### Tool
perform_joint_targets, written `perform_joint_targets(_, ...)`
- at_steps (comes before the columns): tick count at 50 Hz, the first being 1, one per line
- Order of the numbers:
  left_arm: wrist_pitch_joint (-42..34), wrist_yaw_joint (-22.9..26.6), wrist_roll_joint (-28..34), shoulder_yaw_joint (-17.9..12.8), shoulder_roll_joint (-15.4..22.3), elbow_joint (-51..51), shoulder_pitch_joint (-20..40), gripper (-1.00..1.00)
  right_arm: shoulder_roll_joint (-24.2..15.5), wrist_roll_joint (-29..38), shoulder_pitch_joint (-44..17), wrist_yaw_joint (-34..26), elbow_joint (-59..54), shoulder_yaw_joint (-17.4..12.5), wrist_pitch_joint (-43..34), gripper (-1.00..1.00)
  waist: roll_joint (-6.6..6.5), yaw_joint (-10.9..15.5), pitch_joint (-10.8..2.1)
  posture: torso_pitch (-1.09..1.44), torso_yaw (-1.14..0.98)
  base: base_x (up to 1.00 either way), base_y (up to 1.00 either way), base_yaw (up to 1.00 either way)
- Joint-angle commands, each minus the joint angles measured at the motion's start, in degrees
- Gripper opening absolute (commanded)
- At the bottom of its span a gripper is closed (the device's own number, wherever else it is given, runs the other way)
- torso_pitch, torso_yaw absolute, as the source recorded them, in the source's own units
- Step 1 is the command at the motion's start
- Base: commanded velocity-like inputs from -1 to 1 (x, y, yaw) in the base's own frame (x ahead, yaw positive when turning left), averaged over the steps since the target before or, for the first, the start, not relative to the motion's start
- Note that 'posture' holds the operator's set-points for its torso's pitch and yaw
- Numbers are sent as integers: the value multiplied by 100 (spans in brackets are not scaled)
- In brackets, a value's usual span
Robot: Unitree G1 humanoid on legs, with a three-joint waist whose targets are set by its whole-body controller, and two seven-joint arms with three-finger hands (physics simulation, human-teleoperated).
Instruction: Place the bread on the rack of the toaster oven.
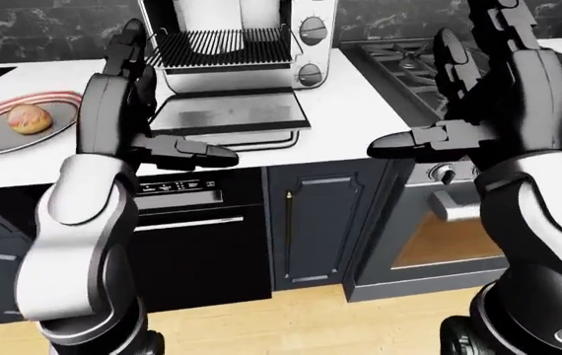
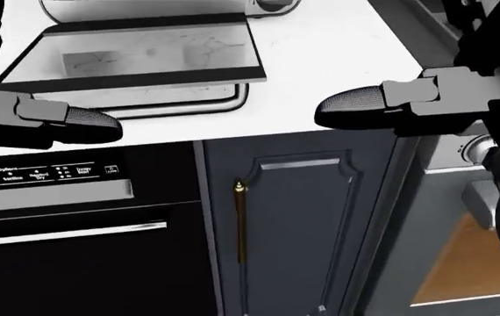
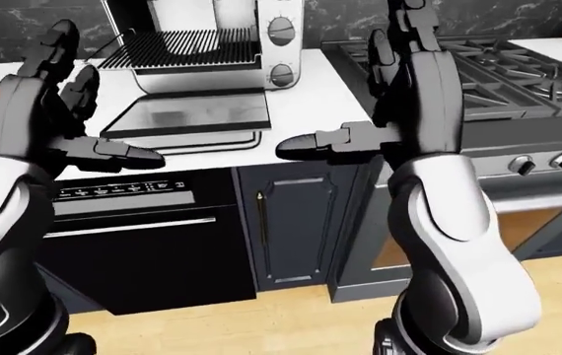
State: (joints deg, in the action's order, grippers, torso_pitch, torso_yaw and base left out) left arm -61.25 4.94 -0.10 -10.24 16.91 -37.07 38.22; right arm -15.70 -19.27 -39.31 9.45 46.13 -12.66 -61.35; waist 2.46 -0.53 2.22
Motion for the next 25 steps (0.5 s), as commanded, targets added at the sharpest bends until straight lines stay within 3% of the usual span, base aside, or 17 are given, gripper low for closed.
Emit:
perform_joint_targets(1, 133, 0, 19, -67, 97, -123, 182, 100, -36, -41, -160, 66, 67, -13, 119, 100, 78, 33, -160, 0, 0, 0, 22, 0)
perform_joint_targets(5, 178, 19, 88, -34, 114, -118, 128, 100, -69, -54, -158, 98, 64, 48, 162, 100, 60, 40, -208, 0, 0, 0, 28, 0)
perform_joint_targets(9, 218, 45, 120, -20, 86, -96, 100, 100, -63, -66, -168, 112, 52, 66, 168, 100, -145, 37, -127, 0, 0, 0, 38, 0)
perform_joint_targets(11, 209, 57, 140, -21, 75, -108, 106, 100, -49, -85, -143, 116, 39, 35, 200, 100, -145, 44, -129, 0, 0, 0, 55, 0)
perform_joint_targets(14, 176, 76, 163, -21, 71, -141, 106, 100, -68, -104, -111, 122, 70, 35, 195, 100, -366, 8, -144, 0, 0, 0, 57, 0)
perform_joint_targets(15, 178, 82, 172, -18, 71, -144, 100, 100, -63, -120, -115, 126, 78, 25, 184, 100, -528, -14, -158, 0, 0, 0, 55, 0)
perform_joint_targets(16, 179, 81, 175, -27, 60, -145, 101, 100, -68, -138, -123, 132, 90, 10, 165, 100, -793, -26, -217, 0, 0, 0, 55, 0)
perform_joint_targets(19, 189, 92, 196, -14, 58, -135, 99, 100, -84, -167, -130, 147, 113, 5, 143, 100, -645, -3, -92, 0, 0, 0, 56, 0)
perform_joint_targets(25, 162, 142, 261, -18, 71, -201, 66, 100, -73, -201, -136, 191, 125, 22, 147, 100, -316, 4, -67, 0, 0, 0, 56, 0)
